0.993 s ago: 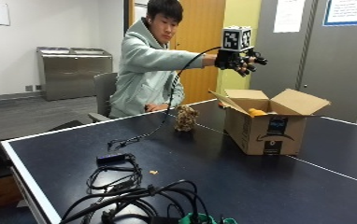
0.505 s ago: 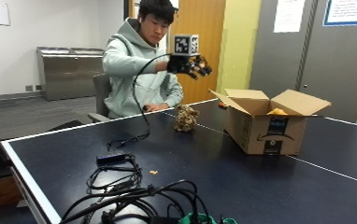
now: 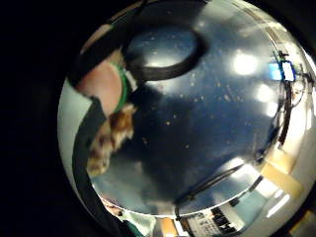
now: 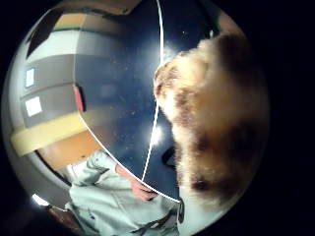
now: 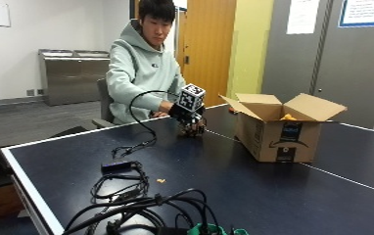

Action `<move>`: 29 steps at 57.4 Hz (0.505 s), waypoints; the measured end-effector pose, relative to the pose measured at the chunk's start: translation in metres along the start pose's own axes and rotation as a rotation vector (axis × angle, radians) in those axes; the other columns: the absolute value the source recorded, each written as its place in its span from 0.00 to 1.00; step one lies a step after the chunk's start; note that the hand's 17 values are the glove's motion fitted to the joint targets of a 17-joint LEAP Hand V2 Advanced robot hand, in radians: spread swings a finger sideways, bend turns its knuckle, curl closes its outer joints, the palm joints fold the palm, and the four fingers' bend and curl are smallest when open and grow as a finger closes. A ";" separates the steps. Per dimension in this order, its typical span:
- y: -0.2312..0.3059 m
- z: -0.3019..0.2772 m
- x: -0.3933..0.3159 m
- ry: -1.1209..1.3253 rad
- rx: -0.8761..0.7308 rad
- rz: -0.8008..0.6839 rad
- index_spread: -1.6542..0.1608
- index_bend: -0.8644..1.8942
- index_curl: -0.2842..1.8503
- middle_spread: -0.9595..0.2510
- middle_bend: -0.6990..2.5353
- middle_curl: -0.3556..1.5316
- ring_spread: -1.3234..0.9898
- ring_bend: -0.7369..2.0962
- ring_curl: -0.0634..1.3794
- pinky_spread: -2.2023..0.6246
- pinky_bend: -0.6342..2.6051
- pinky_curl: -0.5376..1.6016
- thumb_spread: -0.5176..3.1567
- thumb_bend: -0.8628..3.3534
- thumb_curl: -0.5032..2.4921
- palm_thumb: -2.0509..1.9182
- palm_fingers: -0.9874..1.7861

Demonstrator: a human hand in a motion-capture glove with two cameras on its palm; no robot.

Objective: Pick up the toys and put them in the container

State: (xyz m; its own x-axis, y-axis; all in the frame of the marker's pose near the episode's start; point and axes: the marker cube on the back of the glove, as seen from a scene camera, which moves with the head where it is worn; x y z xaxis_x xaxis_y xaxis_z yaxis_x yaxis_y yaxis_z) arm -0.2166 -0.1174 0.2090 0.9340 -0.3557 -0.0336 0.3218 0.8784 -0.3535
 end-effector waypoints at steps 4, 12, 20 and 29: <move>-0.008 -0.017 0.012 -0.012 -0.030 0.010 0.74 0.43 0.33 0.78 0.30 0.29 0.52 0.54 0.35 0.73 0.53 0.39 0.51 0.25 0.32 0.62 0.58; 0.002 -0.047 0.003 0.011 -0.118 0.007 0.75 0.40 0.34 0.71 0.33 0.32 0.46 0.61 0.41 0.68 0.54 0.41 0.47 0.25 0.34 0.66 0.69; 0.026 -0.112 -0.027 0.066 -0.191 0.001 0.76 0.41 0.38 0.66 0.35 0.35 0.44 0.62 0.44 0.66 0.54 0.43 0.43 0.25 0.36 0.68 0.71; 0.023 -0.236 -0.054 0.184 0.025 -0.038 0.76 0.41 0.41 0.63 0.36 0.37 0.42 0.62 0.46 0.65 0.54 0.44 0.40 0.24 0.38 0.69 0.70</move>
State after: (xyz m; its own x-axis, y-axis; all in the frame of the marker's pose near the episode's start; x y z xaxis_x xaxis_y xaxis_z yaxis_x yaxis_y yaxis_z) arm -0.2967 -0.1536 -0.0178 0.8776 -0.4392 -0.1921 0.3623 0.8701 -0.3342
